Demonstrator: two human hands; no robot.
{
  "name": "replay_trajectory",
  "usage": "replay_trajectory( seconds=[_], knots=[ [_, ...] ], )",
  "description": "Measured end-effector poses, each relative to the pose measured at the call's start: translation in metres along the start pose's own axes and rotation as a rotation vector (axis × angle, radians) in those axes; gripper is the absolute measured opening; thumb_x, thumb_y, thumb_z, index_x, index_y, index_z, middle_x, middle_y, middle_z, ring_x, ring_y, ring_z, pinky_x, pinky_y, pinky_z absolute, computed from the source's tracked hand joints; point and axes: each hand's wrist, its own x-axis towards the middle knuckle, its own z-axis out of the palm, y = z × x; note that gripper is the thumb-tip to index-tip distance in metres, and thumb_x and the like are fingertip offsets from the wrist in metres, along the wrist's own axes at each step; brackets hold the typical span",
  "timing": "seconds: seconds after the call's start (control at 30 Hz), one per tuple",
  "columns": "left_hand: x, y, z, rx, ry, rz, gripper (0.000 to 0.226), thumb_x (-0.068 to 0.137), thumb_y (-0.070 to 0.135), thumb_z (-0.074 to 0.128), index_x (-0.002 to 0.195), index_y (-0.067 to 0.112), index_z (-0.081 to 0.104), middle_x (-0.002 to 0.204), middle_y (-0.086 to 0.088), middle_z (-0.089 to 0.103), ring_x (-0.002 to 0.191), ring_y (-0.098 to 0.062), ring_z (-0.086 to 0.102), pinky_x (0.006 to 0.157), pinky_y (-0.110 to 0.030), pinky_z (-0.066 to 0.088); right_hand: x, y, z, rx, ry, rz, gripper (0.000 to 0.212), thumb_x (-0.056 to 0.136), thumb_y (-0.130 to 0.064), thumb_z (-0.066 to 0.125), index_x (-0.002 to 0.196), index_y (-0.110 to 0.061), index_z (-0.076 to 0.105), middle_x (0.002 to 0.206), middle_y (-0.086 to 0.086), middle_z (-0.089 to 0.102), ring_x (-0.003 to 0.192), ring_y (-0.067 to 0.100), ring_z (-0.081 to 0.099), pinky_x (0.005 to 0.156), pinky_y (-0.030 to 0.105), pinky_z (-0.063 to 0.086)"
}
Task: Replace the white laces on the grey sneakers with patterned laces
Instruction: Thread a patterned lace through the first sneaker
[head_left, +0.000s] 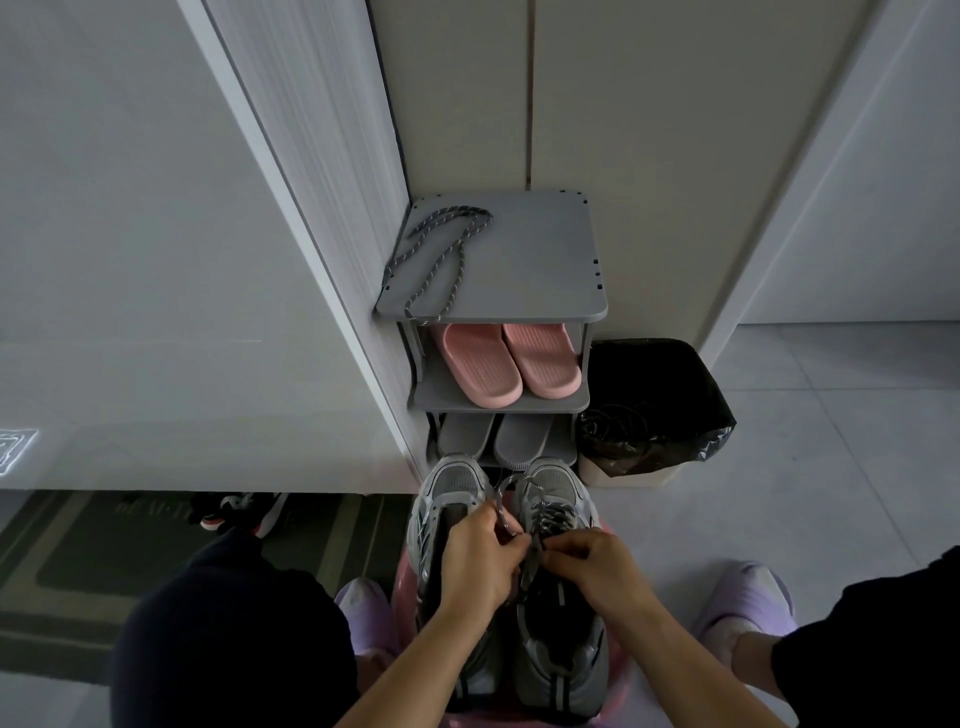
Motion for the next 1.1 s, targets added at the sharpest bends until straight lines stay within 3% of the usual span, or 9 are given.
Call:
replay_trajectory(
  seconds=[0.13,0.3,0.37,0.47,0.6,0.8,0.93,1.07,1.1],
  knots=[
    [0.003,0.0,0.0,0.039,-0.075,-0.028,0.021,0.081,0.019,0.067,0.067,0.026,0.053,0.065,0.001,0.061,0.061,-0.016,0.062,0.067,-0.032,0.053,0.002,0.003,-0.003,-0.1,-0.006,-0.055,0.014,0.082,-0.002,0.063,0.083,-0.011,0.073,0.065,-0.02,0.062,0.058,-0.015,0.057,0.06,0.002,0.041],
    [0.003,-0.001,0.002,-0.038,-0.156,-0.075,0.014,0.084,0.023,0.065,0.078,0.025,0.053,0.074,-0.001,0.064,0.063,-0.016,0.063,0.063,-0.034,0.054,0.004,0.002,-0.004,-0.325,-0.043,-0.167,0.02,0.078,-0.004,0.066,0.069,-0.022,0.063,0.047,-0.012,0.052,0.05,-0.005,0.052,0.05,0.01,0.036],
    [0.0,0.001,0.004,-0.107,-0.209,-0.09,0.018,0.083,0.029,0.066,0.091,0.022,0.052,0.082,0.002,0.063,0.064,-0.012,0.06,0.055,-0.025,0.049,0.003,0.002,-0.004,-0.322,-0.025,-0.205,0.023,0.079,-0.004,0.066,0.065,-0.022,0.063,0.048,-0.011,0.053,0.053,-0.007,0.054,0.052,0.01,0.037],
    [-0.002,0.0,0.007,-0.129,-0.208,-0.11,0.026,0.082,0.024,0.066,0.098,0.02,0.046,0.086,0.0,0.06,0.064,-0.011,0.058,0.051,-0.018,0.042,0.0,0.001,-0.006,-0.238,0.013,-0.212,0.014,0.078,-0.003,0.067,0.069,-0.013,0.07,0.053,-0.006,0.055,0.055,-0.009,0.054,0.055,0.011,0.04],
    [-0.001,0.0,0.008,-0.181,-0.153,-0.124,0.028,0.079,0.014,0.065,0.086,0.025,0.04,0.085,-0.005,0.06,0.06,-0.014,0.057,0.047,-0.021,0.043,-0.001,0.002,-0.017,-0.151,0.066,-0.154,0.029,0.076,0.0,0.068,0.058,-0.021,0.06,0.058,-0.005,0.053,0.054,-0.005,0.052,0.055,0.01,0.038],
    [-0.005,0.001,0.004,-0.252,-0.16,-0.138,0.032,0.082,0.01,0.064,0.104,0.013,0.04,0.089,-0.001,0.058,0.047,-0.007,0.052,0.041,-0.014,0.039,0.005,0.017,-0.101,0.422,0.382,0.09,0.018,0.087,0.005,0.052,0.074,-0.004,0.06,0.07,0.007,0.051,0.054,0.008,0.046,0.055,0.019,0.044],
    [-0.006,0.002,0.004,-0.191,-0.189,-0.117,0.025,0.084,0.012,0.063,0.099,0.018,0.043,0.087,0.002,0.057,0.048,-0.005,0.052,0.049,-0.013,0.044,0.008,0.027,-0.126,0.577,0.534,0.176,0.012,0.09,-0.002,0.052,0.081,-0.005,0.059,0.067,0.004,0.042,0.047,0.006,0.039,0.042,0.009,0.043],
    [-0.013,0.009,-0.003,0.074,-0.22,-0.074,0.036,0.084,0.035,0.063,0.105,0.018,0.039,0.089,0.007,0.052,0.07,-0.009,0.054,0.064,-0.024,0.045,0.007,0.025,-0.078,0.434,0.31,0.212,0.004,0.091,-0.009,0.055,0.095,-0.007,0.056,0.074,0.006,0.048,0.056,0.014,0.042,0.053,0.022,0.041],
    [-0.017,0.01,-0.004,0.235,-0.246,-0.045,0.043,0.082,0.044,0.063,0.105,0.018,0.038,0.092,0.006,0.054,0.078,-0.012,0.056,0.067,-0.026,0.044,0.007,0.027,-0.065,0.328,0.297,0.168,0.015,0.09,-0.007,0.056,0.105,-0.008,0.053,0.08,0.008,0.05,0.059,0.016,0.044,0.058,0.024,0.04]
  ],
)
